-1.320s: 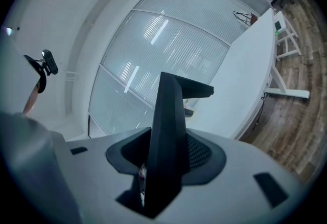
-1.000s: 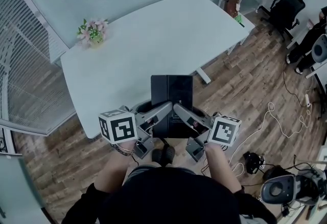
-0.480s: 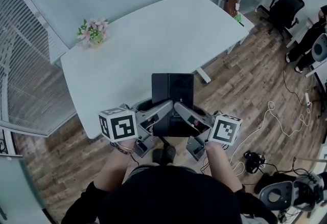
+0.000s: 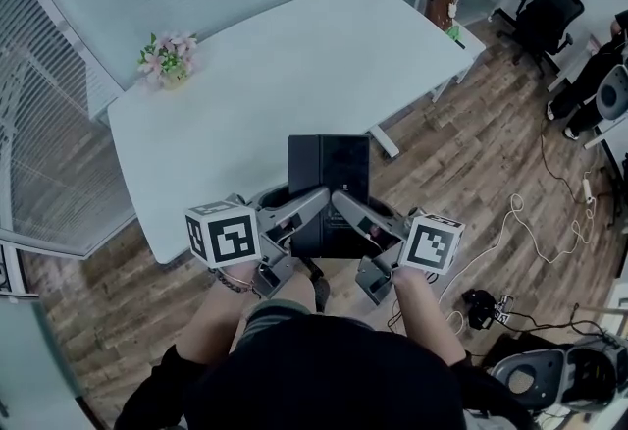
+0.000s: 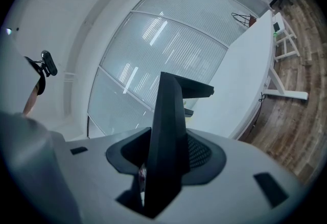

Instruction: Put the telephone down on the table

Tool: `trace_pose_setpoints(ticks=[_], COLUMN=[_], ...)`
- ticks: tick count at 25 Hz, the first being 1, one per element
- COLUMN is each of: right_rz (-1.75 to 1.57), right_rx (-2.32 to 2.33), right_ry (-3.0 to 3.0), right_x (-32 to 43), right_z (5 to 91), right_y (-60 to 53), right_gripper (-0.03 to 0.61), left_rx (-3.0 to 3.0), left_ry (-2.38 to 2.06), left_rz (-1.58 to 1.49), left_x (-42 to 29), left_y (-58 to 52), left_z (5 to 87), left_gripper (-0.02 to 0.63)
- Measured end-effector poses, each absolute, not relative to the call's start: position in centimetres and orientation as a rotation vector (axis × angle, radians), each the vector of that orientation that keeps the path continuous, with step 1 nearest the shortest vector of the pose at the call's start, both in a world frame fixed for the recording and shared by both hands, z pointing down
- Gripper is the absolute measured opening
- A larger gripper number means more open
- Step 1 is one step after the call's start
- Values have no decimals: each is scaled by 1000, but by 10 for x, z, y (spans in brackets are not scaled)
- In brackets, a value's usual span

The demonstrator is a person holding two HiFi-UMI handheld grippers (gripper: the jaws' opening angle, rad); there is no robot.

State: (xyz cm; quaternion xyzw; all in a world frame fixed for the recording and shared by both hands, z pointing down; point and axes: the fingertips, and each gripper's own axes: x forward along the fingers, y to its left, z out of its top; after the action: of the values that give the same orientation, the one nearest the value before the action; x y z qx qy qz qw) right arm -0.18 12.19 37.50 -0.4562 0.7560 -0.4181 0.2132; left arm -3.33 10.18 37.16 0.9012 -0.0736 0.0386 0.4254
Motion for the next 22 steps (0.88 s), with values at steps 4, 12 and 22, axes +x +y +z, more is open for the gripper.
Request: trace_pose_setpoints(ticks=[4, 12, 22], right_rz=[-1175, -1178, -1161], right_rx=[-1245, -1265, -1272], right_ry=[2092, 2069, 2071], right_x=[1, 21, 56], right_z=[377, 382, 384], right_y=[124, 113, 66], right_gripper=[185, 186, 184], left_rx=[2247, 2239, 2252], left_ry=[-187, -178, -163], left_rz=[103, 127, 117], left_x=[-28, -10, 25], left_y=[104, 93, 45], left_z=[374, 378, 379], left_gripper=[221, 221, 221])
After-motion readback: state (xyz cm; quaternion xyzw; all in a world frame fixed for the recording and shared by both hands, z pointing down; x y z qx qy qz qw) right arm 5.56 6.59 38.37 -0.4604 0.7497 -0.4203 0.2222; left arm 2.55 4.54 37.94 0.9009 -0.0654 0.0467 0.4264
